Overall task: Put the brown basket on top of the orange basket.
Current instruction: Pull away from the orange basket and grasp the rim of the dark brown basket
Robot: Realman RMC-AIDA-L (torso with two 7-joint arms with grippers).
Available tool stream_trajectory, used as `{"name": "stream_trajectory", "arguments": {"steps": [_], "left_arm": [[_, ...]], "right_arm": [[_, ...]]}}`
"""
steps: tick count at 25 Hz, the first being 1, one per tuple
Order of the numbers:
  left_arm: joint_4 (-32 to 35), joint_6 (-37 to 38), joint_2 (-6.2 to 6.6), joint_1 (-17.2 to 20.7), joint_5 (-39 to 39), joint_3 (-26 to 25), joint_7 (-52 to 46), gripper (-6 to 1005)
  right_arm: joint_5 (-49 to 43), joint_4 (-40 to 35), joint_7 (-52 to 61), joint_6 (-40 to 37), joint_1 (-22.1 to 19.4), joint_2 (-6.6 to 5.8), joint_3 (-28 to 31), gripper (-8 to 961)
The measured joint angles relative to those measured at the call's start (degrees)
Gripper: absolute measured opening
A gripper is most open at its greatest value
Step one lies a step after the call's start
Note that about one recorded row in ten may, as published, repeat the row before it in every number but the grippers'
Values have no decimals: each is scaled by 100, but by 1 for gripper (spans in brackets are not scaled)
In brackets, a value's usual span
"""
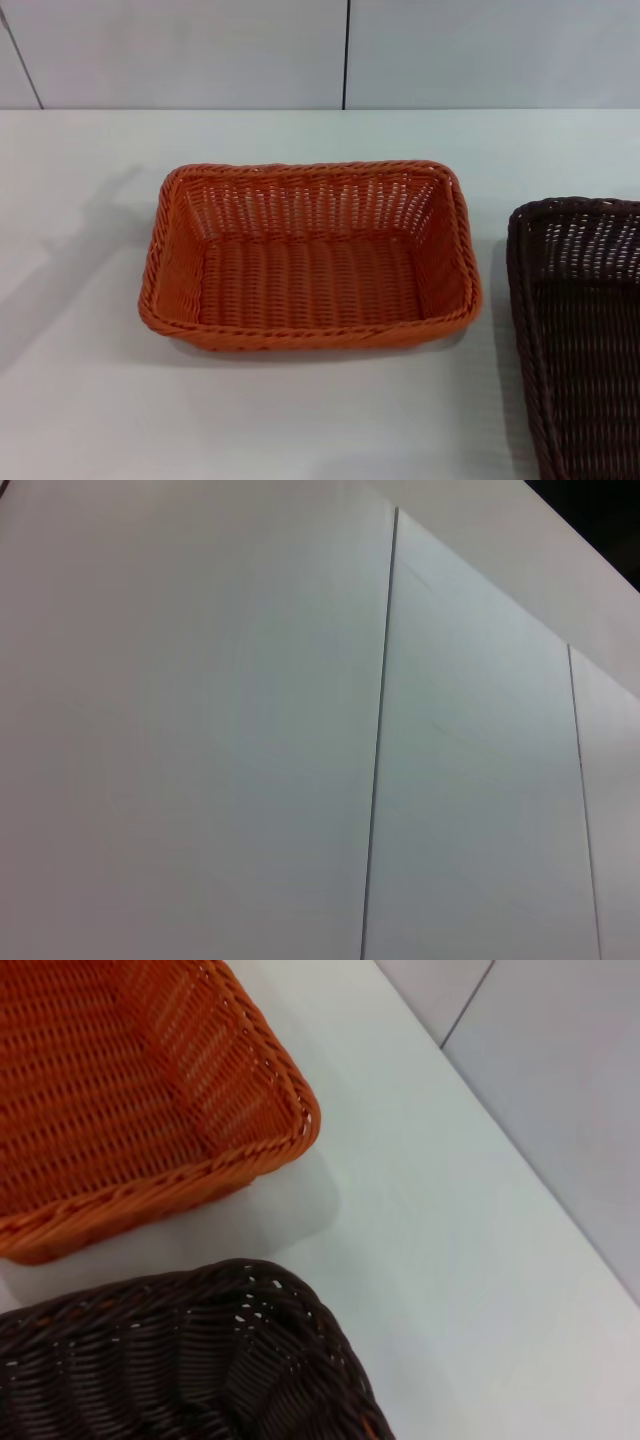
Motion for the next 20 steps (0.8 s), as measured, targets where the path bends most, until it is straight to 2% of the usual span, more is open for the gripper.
{"name": "stream_trajectory", "arguments": {"steps": [12,20], "left_arm": [[-70,-5,9,-5,-4,0,4,828],[-166,-4,9,-2,-1,-9,30,828]], "right_arm": [[-5,811,-202,257,135,-124,-8,585],[-7,1232,-325,547,186,-130,-71,586]]}}
